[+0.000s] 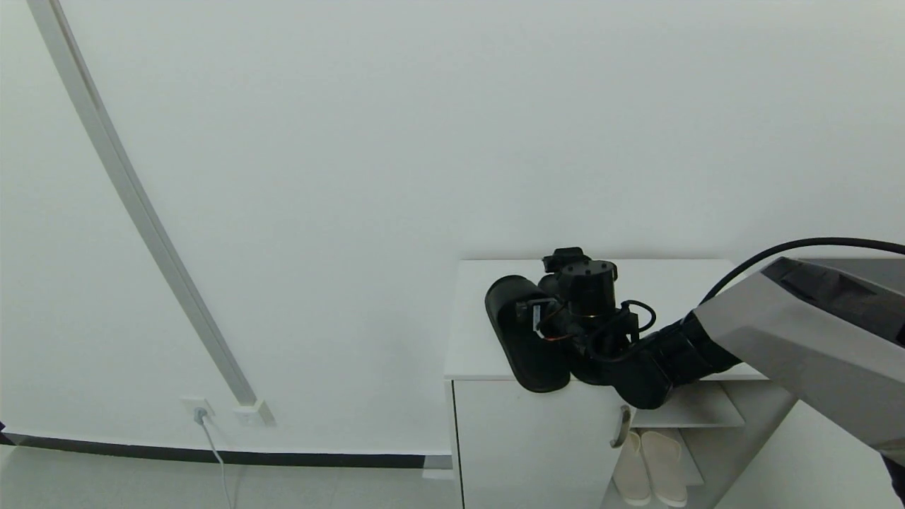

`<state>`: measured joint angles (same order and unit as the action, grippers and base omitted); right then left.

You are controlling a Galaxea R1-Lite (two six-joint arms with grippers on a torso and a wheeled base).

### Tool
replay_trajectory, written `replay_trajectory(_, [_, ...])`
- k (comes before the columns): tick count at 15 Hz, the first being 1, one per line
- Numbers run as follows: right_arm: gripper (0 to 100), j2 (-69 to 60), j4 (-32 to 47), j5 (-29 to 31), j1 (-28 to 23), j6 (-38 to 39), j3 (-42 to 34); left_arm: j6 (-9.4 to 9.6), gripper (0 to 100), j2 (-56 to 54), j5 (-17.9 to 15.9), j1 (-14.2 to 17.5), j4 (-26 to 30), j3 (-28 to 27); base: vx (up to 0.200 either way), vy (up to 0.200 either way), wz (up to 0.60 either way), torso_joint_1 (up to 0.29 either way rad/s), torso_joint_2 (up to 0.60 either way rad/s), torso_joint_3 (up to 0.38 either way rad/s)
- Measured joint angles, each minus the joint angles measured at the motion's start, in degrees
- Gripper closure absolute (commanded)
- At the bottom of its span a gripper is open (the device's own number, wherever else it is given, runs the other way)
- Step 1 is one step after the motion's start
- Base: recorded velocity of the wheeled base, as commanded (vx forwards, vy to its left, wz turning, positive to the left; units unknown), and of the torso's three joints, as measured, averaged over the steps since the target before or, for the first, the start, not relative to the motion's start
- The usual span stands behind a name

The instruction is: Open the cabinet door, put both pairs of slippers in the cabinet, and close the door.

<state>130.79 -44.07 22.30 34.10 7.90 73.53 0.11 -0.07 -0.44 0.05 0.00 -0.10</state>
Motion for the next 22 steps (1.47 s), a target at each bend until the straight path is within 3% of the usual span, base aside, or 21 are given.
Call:
replay_trajectory(11, [100,-0.83,-0.16,0.00,0.07,0.01,-1.29,-0.01,100,0.00,0.00,-0.02,0.00,0.00,0.000,0.000,0.00,0.000,0.00,0.000])
replay_trajectory(19, [100,-24.21,-3.12,-5.19,3.44,0.09,-28.48,0.00,100,0.00,0.00,-0.02,0.00,0.00,0.000,0.000,0.00,0.000,0.00,0.000])
replay_trajectory(22, [100,-33.35,0.15,-5.80,7.22,0.11,-35.56,0.00,100,0.00,0.00,-0.02,0.00,0.00,0.000,0.000,0.00,0.000,0.00,0.000])
